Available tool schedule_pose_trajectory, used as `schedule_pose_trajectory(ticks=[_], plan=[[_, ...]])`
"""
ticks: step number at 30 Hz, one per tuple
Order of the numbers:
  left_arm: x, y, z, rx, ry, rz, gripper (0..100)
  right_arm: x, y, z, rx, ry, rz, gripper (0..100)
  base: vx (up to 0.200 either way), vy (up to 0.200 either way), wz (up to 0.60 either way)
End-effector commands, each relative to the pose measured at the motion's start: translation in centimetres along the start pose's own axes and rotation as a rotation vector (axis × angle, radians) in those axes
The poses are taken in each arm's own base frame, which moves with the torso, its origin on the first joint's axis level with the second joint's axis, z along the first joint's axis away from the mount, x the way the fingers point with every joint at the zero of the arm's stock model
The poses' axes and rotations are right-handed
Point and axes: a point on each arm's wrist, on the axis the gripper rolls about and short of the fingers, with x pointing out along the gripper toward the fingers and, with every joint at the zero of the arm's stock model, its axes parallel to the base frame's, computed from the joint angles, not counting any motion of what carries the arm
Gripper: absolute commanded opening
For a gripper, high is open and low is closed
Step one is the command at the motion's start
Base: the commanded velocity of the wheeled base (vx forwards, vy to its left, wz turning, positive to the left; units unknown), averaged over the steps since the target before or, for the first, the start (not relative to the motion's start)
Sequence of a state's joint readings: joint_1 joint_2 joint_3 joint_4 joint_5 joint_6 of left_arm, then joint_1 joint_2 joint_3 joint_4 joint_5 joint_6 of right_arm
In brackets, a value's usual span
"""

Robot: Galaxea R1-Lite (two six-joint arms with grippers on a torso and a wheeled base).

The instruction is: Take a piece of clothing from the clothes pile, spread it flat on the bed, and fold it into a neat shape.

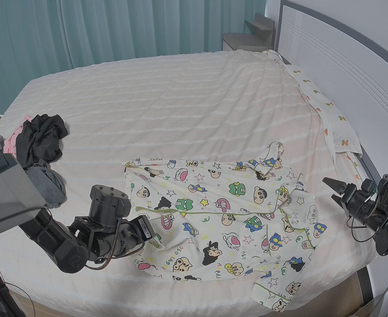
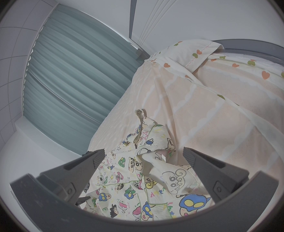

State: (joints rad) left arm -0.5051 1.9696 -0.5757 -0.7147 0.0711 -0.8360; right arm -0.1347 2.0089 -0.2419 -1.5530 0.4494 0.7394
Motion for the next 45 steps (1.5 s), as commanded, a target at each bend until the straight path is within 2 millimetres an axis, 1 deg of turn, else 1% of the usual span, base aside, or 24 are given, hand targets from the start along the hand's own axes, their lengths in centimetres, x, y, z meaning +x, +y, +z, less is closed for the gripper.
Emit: schedule_pose_trajectory(ticks=[1,4,8,12,14,15,16,18,19,20,21,22,26,31,32,36,40,42,43,44,45], plan=[[-0.6,1.2,2.1,-0.028,-0.061,0.018,0,0.0,0.1,0.1,-0.007,-0.011,0.010,100,0.000,0.000,0.00],[-0.5,2.1,3.3,-0.035,-0.088,0.038,0,0.0,0.1,0.1,-0.007,-0.011,0.010,100,0.000,0.000,0.00],[-0.4,3.0,4.3,-0.060,-0.114,0.055,0,0.0,0.1,0.1,-0.007,-0.011,0.010,100,0.000,0.000,0.00],[-0.3,3.6,5.0,-0.079,-0.147,0.058,0,0.0,0.1,0.1,-0.007,-0.011,0.010,100,0.000,0.000,0.00],[-0.3,3.6,5.0,-0.079,-0.147,0.058,0,0.0,0.1,0.1,-0.007,-0.011,0.010,100,0.000,0.000,0.00],[0.3,4.0,5.2,-0.084,-0.162,0.057,0,0.0,0.1,0.1,-0.006,-0.010,0.009,100,0.000,0.000,0.00],[0.3,4.0,5.2,-0.084,-0.162,0.057,0,0.0,0.1,0.1,-0.006,-0.010,0.009,100,0.000,0.000,0.00],[1.1,4.0,5.7,-0.078,-0.189,0.039,0,0.0,0.1,0.2,-0.006,-0.011,0.008,100,0.000,0.000,0.00],[1.1,4.0,5.7,-0.078,-0.189,0.039,0,0.0,0.1,0.2,-0.006,-0.011,0.008,100,0.000,0.000,0.00],[1.7,4.1,5.8,-0.065,-0.197,0.037,0,0.0,0.1,0.1,-0.006,-0.010,0.009,100,0.000,0.000,0.00],[1.7,4.1,5.8,-0.065,-0.197,0.037,0,0.0,0.1,0.1,-0.006,-0.010,0.009,100,0.000,0.000,0.00],[2.4,4.0,6.2,-0.053,-0.205,0.037,0,0.0,0.1,0.1,-0.006,-0.010,0.009,100,0.000,0.000,0.00],[3.5,4.0,7.0,-0.053,-0.225,0.035,0,0.0,0.0,0.1,-0.005,-0.009,0.006,100,0.000,0.000,0.00],[3.9,3.8,7.6,-0.056,-0.238,0.026,0,0.1,-0.1,0.2,-0.004,-0.010,0.005,100,0.000,0.000,0.00],[3.9,3.7,7.6,-0.055,-0.239,0.024,100,0.1,-0.2,0.3,0.002,-0.017,0.003,100,0.000,0.000,0.00],[3.7,3.7,7.4,-0.052,-0.237,0.025,100,-0.1,-0.7,0.5,0.012,-0.018,-0.010,100,0.000,0.000,0.00],[3.4,4.2,7.1,-0.062,-0.230,0.049,100,0.5,-1.9,0.0,0.025,0.016,-0.030,100,0.000,0.000,0.00],[2.5,4.6,6.9,-0.074,-0.230,0.059,100,0.9,-2.8,-0.2,0.029,0.027,-0.043,100,0.000,0.000,0.00],[2.4,4.7,6.9,-0.075,-0.229,0.059,100,1.0,-2.9,-0.2,0.029,0.028,-0.045,100,0.000,0.000,0.00],[0.5,4.9,6.5,-0.111,-0.226,0.055,100,1.6,-3.9,-0.3,0.027,0.043,-0.048,100,0.000,0.000,0.00],[0.2,5.0,6.4,-0.119,-0.225,0.055,100,1.7,-4.0,-0.3,0.026,0.045,-0.048,100,0.000,0.000,0.00]])
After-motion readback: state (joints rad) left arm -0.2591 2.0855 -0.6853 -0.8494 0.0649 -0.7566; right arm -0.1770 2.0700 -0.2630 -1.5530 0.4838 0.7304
